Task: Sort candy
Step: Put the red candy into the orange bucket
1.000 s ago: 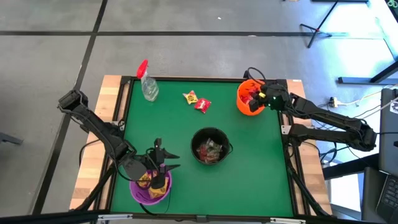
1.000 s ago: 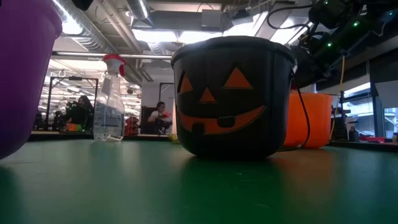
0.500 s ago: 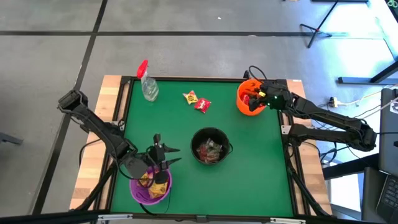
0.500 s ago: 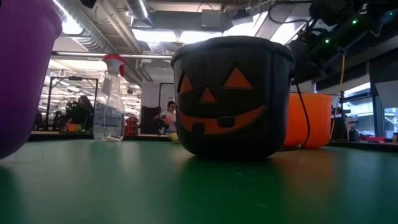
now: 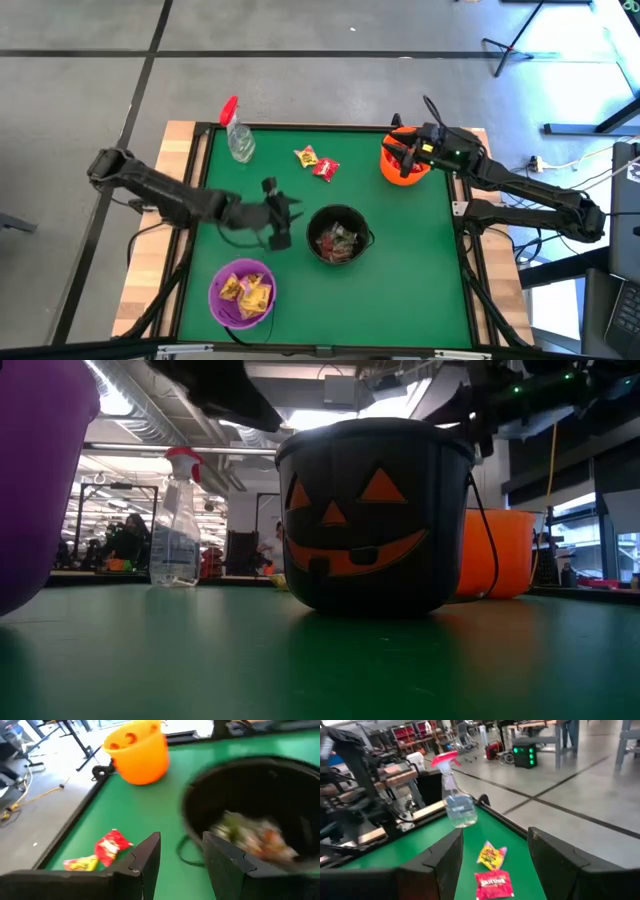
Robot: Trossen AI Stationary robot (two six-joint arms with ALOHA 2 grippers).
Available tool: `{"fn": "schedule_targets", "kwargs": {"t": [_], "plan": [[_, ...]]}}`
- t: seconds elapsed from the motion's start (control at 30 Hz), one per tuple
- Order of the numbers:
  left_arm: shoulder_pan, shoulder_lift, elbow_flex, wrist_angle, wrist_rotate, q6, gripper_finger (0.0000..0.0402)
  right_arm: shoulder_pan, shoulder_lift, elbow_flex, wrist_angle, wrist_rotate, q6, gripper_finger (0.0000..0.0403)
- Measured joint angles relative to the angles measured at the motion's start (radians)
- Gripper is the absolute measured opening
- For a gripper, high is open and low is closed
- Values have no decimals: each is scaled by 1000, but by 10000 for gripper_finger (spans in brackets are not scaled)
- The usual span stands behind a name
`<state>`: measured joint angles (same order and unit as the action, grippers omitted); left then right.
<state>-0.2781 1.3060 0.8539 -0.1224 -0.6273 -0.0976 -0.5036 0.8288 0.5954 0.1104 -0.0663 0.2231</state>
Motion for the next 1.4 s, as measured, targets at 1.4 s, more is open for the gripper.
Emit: {"fn": "schedule_targets", "kwargs": {"t": [1.4], "plan": [[722,278,0,232,660,171,198,219,513,94,342,-29,-149,221]]}}
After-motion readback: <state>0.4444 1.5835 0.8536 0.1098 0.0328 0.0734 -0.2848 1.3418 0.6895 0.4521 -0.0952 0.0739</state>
